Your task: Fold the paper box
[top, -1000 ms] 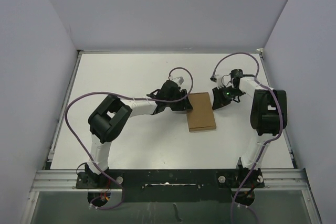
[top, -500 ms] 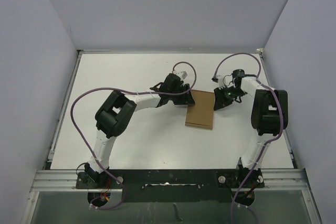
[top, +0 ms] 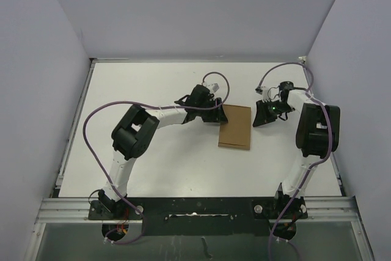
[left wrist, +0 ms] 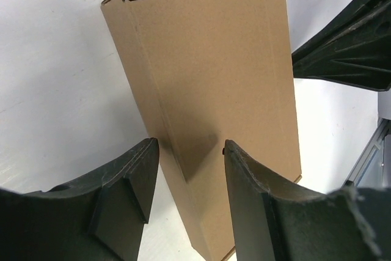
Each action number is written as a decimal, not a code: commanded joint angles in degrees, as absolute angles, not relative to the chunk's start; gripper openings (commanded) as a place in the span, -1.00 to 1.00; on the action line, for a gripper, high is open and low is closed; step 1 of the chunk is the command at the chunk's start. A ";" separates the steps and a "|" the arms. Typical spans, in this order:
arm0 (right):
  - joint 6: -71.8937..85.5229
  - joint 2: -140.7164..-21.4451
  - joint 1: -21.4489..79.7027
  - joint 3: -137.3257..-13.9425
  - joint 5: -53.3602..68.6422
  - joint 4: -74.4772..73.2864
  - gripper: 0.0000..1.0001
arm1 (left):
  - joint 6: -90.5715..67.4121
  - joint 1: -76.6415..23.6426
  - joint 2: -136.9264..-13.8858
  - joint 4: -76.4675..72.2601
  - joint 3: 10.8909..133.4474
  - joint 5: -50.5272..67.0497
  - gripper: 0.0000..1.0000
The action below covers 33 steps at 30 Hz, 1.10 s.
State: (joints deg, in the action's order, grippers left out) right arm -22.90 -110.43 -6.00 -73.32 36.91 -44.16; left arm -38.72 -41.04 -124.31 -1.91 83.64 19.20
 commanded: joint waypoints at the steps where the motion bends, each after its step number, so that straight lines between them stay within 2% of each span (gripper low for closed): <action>1: -21.45 -111.90 -5.71 -75.50 39.59 -43.47 -0.74 | -38.47 -40.88 -125.73 -3.51 85.73 21.33 -0.10; 11: -20.54 -113.89 -1.36 -76.11 40.45 -43.62 -0.76 | -38.20 -42.57 -127.41 -3.40 87.53 23.26 -0.13; 16: -22.13 -111.90 -3.71 -76.33 37.40 -43.51 -0.76 | -37.45 -42.44 -127.90 -2.26 88.13 22.87 -0.12; 23: -24.57 -102.85 -10.59 -73.84 38.11 -41.51 -0.74 | -36.56 -40.41 -123.00 -1.95 86.43 20.75 -0.06; 33: -33.11 -88.58 -15.13 -67.06 50.86 -39.71 -0.68 | -33.30 -40.43 -107.45 -5.87 74.18 15.72 -0.01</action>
State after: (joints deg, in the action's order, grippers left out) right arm -27.59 -93.82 -14.31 -69.82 43.03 -41.36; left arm -35.48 -40.51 -119.59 -0.62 77.71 17.69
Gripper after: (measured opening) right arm 0.153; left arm 0.493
